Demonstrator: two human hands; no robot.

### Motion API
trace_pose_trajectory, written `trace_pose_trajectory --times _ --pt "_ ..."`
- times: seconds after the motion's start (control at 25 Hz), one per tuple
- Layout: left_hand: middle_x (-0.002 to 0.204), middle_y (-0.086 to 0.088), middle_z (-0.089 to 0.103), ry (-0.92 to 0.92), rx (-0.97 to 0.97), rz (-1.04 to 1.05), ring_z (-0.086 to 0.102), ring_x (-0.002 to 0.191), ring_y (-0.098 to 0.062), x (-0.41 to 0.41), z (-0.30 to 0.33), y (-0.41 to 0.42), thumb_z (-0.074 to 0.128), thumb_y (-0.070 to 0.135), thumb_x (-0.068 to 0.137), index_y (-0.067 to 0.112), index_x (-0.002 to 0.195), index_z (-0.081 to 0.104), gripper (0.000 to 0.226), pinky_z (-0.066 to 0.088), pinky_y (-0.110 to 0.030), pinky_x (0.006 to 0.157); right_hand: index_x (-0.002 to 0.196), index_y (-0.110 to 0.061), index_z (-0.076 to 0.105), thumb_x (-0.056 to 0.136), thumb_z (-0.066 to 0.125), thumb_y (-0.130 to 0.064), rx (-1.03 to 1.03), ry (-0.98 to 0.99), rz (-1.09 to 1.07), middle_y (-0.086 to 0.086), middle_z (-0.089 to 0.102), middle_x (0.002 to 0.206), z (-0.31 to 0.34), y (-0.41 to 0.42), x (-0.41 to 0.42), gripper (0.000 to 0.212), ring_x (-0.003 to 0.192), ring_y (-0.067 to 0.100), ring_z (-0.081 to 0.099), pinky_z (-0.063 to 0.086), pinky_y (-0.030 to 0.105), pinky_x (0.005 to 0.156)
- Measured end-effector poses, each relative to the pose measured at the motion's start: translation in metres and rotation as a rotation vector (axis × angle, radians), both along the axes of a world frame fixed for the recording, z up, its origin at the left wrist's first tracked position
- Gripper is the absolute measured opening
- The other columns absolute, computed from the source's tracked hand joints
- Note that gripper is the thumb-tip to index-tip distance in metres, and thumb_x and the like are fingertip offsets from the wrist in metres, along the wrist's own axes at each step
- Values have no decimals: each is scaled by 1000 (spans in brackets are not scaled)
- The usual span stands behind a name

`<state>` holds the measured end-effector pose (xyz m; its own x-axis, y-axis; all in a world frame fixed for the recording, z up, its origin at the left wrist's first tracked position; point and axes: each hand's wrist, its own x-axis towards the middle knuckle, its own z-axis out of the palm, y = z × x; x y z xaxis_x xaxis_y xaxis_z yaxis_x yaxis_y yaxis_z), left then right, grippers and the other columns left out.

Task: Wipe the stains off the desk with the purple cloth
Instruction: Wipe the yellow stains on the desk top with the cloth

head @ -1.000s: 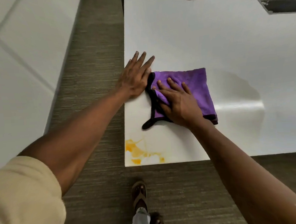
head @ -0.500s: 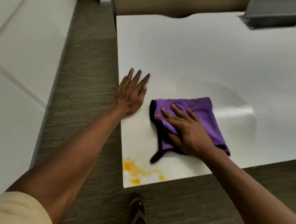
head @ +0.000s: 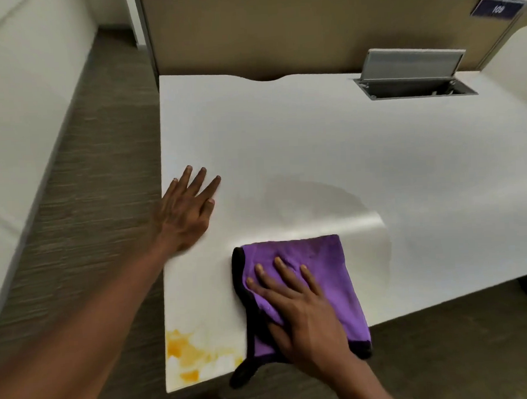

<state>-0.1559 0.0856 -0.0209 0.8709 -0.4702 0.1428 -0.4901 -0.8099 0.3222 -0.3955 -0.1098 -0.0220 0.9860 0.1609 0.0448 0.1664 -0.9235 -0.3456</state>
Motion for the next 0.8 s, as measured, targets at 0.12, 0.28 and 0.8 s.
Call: trace_pose_trajectory --times 0.12,0.28,0.8 --pt "169 5 9 -13 2 -20 -4 157 -15 6 -5 0 21 40 104 38 159 18 55 2 -40 127 157 -50 29 100 41 -51 -12 19 11 -25 24 166 3 -5 25 58 160 5 4 -2 39 130" --pt "168 2 18 -51 -2 0 5 157 -20 6 -6 2 24 41 100 31 159 26 60 9 -42 127 158 -39 36 104 47 -43 -26 25 -37 -14 29 168 19 -3 145 56 161 16 12 5 48 129" --pt "169 5 8 54 -6 9 -2 156 -14 8 1 4 29 30 108 22 161 17 55 1 -39 127 160 -30 34 107 47 -38 -10 -14 -427 -1 33 168 15 -132 163 55 160 20 18 14 47 127"
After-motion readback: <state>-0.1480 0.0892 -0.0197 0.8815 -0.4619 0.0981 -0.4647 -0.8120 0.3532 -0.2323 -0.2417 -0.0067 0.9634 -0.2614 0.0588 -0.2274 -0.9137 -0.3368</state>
